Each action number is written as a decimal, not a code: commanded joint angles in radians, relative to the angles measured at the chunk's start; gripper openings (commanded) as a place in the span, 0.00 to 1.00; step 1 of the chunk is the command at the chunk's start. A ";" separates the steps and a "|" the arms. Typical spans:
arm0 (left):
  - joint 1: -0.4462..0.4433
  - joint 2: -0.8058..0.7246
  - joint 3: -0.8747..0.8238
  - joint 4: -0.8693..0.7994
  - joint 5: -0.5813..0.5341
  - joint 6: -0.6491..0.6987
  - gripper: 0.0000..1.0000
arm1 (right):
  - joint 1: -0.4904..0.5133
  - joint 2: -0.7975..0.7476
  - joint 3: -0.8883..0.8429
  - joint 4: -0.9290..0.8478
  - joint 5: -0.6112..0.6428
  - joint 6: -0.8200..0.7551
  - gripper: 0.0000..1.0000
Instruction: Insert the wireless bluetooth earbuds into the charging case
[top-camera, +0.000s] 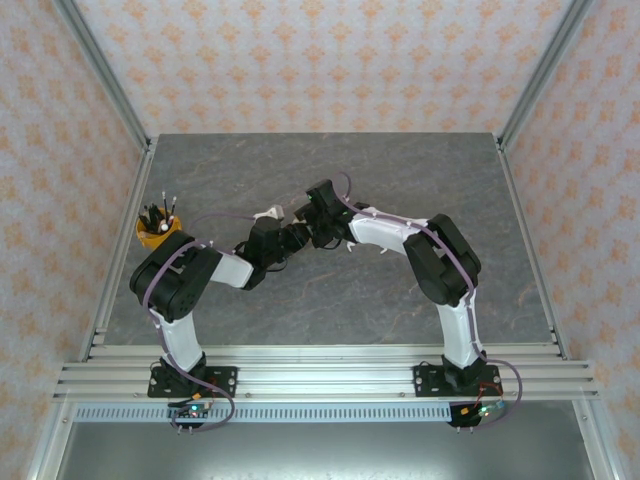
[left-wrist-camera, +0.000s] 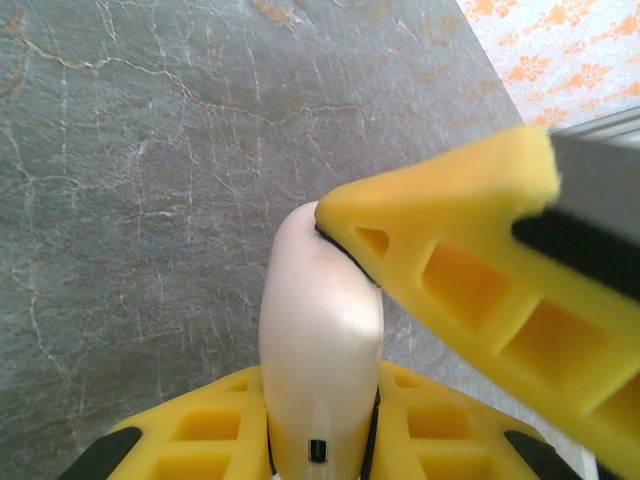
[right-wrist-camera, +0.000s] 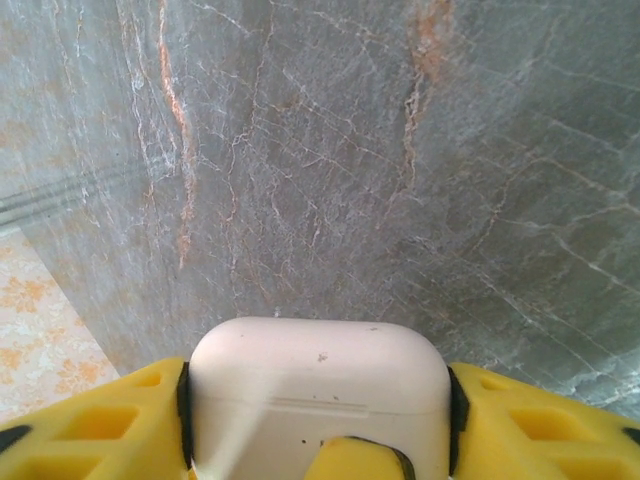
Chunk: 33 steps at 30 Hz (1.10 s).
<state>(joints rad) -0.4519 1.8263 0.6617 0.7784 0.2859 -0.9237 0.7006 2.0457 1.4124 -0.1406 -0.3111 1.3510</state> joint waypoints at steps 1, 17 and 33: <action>0.018 -0.043 0.036 -0.014 -0.069 0.036 0.10 | -0.006 -0.064 -0.021 -0.080 -0.043 -0.022 0.70; 0.042 -0.189 0.075 -0.302 0.227 0.232 0.09 | -0.170 -0.382 -0.206 -0.177 0.052 -0.385 0.81; 0.071 -0.239 0.222 -0.559 0.613 0.346 0.08 | -0.185 -0.625 -0.596 0.248 -0.212 -0.836 0.79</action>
<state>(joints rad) -0.3813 1.6032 0.8516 0.2741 0.8219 -0.6128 0.5179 1.4395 0.8299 -0.0238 -0.4374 0.5732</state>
